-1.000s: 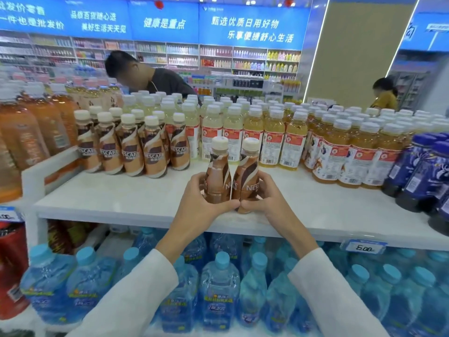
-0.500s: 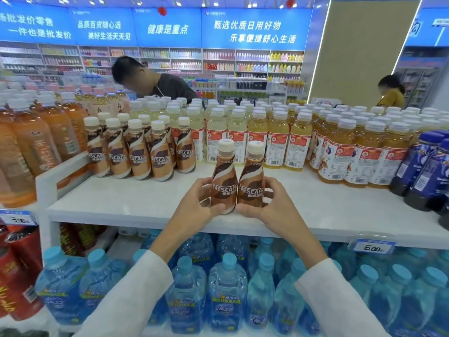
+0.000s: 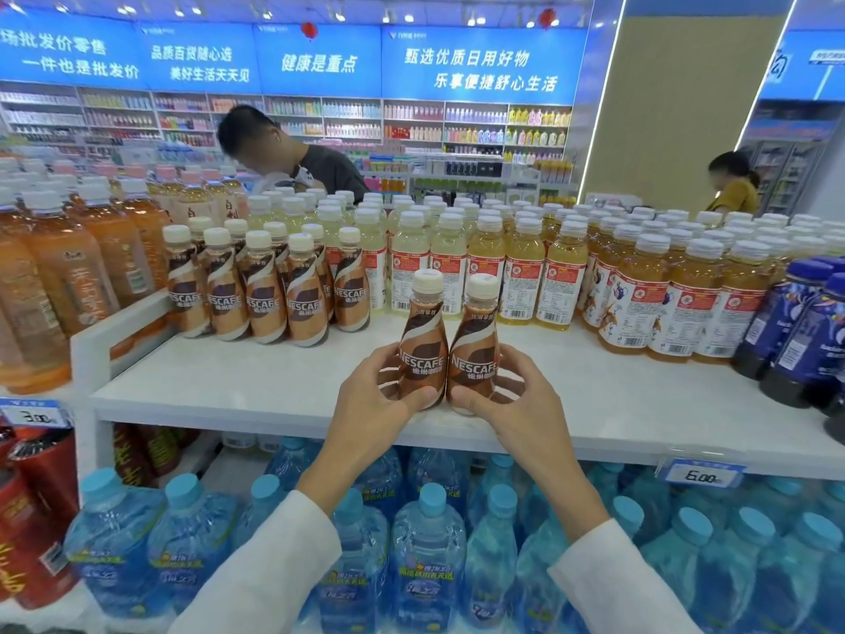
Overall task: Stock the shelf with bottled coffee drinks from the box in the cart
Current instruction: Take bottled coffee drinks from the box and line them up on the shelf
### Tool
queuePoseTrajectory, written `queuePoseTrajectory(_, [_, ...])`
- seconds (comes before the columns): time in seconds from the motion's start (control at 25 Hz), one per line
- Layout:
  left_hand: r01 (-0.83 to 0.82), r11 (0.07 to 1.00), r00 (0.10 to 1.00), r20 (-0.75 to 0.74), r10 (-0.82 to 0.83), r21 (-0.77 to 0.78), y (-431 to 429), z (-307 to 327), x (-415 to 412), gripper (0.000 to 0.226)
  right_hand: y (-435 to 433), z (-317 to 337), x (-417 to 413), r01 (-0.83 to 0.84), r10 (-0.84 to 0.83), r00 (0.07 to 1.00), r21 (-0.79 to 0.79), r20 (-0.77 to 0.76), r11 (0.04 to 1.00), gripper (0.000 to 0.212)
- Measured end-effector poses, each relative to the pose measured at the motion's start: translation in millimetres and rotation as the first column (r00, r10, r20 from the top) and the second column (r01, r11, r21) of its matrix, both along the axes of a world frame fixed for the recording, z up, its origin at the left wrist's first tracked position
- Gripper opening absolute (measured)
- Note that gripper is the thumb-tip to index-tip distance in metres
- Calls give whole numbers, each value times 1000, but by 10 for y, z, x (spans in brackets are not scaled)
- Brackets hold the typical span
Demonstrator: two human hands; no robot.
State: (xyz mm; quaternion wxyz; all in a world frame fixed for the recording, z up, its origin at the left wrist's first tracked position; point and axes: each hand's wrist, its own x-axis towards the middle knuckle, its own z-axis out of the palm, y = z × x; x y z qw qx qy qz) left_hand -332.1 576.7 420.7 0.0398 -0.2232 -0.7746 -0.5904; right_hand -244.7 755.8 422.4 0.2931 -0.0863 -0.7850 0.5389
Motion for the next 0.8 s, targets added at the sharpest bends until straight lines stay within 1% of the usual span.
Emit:
queuePoseTrajectory(0.08, [-29, 1000, 999, -17, 29, 3, 30, 4, 35, 69, -39, -42, 8, 55, -55, 998, 6, -36, 998, 64])
queuePoseTrajectory(0.16, [-88, 996, 996, -21, 88, 10, 52, 17, 60, 68, -74, -48, 1, 86, -86, 996, 6, -39, 996, 57])
queuePoseTrajectory(0.36, [-189, 982, 981, -40, 189, 17, -145, -25, -41, 53, -280, 17, -211, 58, -58, 998, 38, 17, 998, 56])
queuePoseTrajectory(0.56, [-281, 960, 958, -69, 279, -15, -667, 30, -362, 53, -763, 111, -764, -16, 11, 999, 105, 49, 994, 53])
queuePoseTrajectory(0.68, [-385, 921, 922, -64, 381, -58, -1074, 27, -600, 54, -985, 186, -1111, -51, 43, 995, 83, 92, 995, 50])
queuePoseTrajectory(0.8, [-480, 873, 877, -80, 474, -84, -1522, 18, -816, 57, -1088, 215, -1365, -66, 58, 993, 87, 100, 994, 50])
